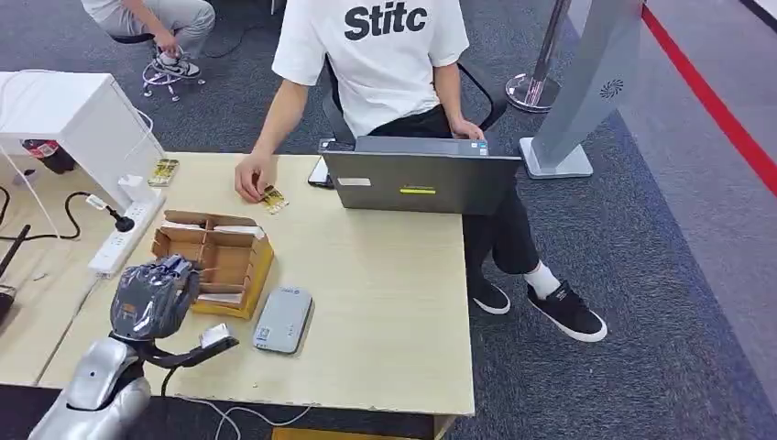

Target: Pass the card to the sensor for recognition and then transmit it.

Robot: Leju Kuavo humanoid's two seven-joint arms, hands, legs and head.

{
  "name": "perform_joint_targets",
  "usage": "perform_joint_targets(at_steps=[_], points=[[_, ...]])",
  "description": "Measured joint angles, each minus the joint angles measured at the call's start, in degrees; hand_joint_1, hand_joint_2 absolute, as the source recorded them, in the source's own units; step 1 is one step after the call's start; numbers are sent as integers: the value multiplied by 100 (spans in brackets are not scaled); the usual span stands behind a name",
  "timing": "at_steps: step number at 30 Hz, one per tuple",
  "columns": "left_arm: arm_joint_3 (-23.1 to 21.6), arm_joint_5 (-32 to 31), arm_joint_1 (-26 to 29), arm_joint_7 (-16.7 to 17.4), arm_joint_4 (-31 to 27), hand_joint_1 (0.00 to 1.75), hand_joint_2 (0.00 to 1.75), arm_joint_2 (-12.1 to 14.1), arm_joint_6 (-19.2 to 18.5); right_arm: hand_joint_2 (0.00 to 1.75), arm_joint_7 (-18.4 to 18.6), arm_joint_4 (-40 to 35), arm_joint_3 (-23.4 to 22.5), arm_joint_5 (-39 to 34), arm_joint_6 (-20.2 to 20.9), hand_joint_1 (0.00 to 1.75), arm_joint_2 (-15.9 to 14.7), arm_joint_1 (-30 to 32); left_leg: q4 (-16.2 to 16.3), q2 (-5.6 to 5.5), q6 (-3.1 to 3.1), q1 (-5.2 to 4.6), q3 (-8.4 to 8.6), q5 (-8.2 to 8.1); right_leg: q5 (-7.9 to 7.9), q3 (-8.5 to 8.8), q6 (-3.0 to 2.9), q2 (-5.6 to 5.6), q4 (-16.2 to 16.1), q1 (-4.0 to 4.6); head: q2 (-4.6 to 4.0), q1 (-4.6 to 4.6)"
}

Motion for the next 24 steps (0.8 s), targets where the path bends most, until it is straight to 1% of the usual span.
perform_joint_targets(at_steps=[3,5,8,13,20,23,24], points=[[28,116,-443,168,-280,175,175,125,-557,175,-17,0,7,28,7,0,-7,-5,2,-8,-1,1,-2,8,4,1,-4,-6,0,1,0,0],[28,72,-860,321,-323,175,175,192,-902,175,-39,0,15,33,24,0,-11,-12,2,-8,-1,3,-4,13,9,2,-9,-10,1,3,0,4],[26,61,-1338,420,-316,175,175,253,-1114,175,-52,0,28,39,48,0,-11,-15,1,-3,-4,2,-1,16,12,1,-8,-4,3,3,0,-2],[24,13,-1737,430,-297,175,175,258,-1143,175,-59,0,48,42,81,0,-22,-16,1,-3,-5,1,-2,17,12,1,-8,-2,3,3,0,2],[22,11,-1835,435,-262,175,175,258,-1140,175,-57,0,50,41,81,0,-26,-15,1,-2,-4,1,-3,15,11,-4,-8,0,2,2,0,0],[20,-38,-1872,511,-251,175,175,258,-1116,175,-68,0,50,52,81,0,-26,-18,1,-1,-4,1,-3,15,11,-5,-8,1,2,2,0,0],[15,-48,-1896,529,-229,164,175,256,-1101,175,-68,0,50,59,85,0,-28,-21,1,1,-4,2,-3,15,12,-5,-7,3,2,3,0,0]])
